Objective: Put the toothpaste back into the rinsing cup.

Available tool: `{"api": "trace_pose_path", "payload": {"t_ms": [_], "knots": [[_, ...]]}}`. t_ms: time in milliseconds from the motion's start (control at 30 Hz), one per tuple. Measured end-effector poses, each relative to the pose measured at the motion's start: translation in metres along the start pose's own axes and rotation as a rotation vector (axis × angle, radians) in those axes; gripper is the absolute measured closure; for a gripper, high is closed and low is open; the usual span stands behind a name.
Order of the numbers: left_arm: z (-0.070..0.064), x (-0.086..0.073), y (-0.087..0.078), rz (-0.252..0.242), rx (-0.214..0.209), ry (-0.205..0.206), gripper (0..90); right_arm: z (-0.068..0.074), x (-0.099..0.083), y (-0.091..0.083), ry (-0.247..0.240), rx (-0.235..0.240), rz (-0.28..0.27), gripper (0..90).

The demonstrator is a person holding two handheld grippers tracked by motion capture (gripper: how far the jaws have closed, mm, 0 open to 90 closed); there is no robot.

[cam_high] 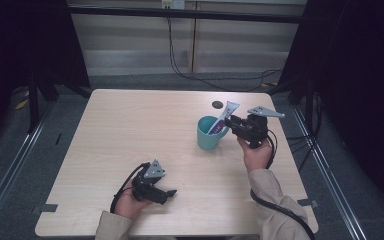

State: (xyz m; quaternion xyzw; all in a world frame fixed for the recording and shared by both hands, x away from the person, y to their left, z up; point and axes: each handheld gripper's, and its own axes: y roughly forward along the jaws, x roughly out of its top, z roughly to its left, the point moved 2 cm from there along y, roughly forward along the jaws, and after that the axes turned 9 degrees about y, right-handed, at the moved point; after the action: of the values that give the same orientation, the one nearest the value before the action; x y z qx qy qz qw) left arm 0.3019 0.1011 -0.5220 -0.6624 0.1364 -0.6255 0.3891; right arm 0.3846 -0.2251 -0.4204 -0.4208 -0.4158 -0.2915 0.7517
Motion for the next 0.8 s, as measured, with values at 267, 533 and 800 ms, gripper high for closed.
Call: {"api": "trace_pose_path", "payload": {"t_ms": [267, 533, 800], "knots": [[0.0000, 0.0000, 0.0000, 0.000, 0.000, 0.000, 16.6, 0.0044, 0.0001, -0.0007, -0.040, -0.004, 0.033, 47.7], [0.0000, -0.0001, -0.0001, -0.002, 0.000, 0.000, 16.7, 0.0046, 0.0020, -0.0028, -0.040, 0.006, 0.045, 33.2], [-0.0005, -0.0002, 0.0002, -0.007, 0.000, -0.007, 16.7, 0.0044, -0.0014, -0.0036, -0.033, 0.004, 0.052, 22.7]]}}
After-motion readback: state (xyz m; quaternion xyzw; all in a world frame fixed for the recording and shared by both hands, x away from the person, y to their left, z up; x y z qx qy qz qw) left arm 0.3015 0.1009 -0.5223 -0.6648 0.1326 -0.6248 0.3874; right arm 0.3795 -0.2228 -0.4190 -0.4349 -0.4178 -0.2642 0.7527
